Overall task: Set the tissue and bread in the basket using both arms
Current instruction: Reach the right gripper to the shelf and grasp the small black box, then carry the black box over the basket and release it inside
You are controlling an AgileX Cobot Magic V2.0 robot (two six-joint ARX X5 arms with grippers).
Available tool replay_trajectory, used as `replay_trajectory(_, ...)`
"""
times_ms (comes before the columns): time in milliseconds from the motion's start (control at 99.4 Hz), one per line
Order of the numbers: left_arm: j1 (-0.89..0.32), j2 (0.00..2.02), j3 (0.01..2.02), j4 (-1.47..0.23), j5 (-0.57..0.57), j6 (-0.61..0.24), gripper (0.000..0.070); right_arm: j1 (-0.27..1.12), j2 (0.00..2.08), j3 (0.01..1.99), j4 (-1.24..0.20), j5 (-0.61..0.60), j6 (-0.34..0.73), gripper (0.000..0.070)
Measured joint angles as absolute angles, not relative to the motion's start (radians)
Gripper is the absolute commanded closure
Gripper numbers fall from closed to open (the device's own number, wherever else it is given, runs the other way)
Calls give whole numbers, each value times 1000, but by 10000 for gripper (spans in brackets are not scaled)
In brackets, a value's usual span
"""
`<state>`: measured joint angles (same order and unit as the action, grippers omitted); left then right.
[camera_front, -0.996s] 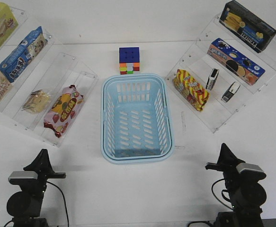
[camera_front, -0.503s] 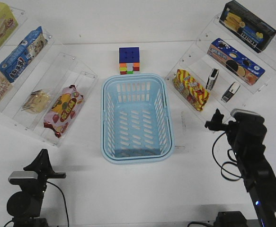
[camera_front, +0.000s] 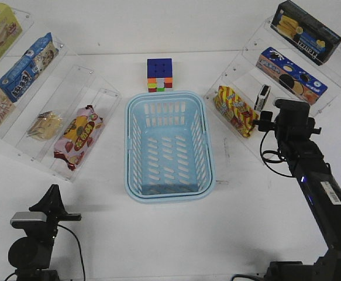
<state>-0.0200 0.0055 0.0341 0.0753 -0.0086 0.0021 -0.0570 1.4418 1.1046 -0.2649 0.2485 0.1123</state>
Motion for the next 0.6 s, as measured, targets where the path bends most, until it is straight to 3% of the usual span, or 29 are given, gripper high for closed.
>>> replay_trajectory(40,-20,6,34,75,-8,2,699,-65,1449,1105,-253,247,112,333)
replay_trajectory(141,-20,6,34,75,-9,2,699,-85,1456,1105,-241,212,112,627)
replay_trajectory(181,-20,6,34,75,-8,2,699,-92,1457,1105,-238,192,111,700)
replay_trajectory(423,-20,6,34,75,-9,2,699,-94,1420,1106,-221,126,97,700)
replay_trajectory(604,-20,6,34,75,-8,2,699,-72,1204,1116,-202,-119,103,700)
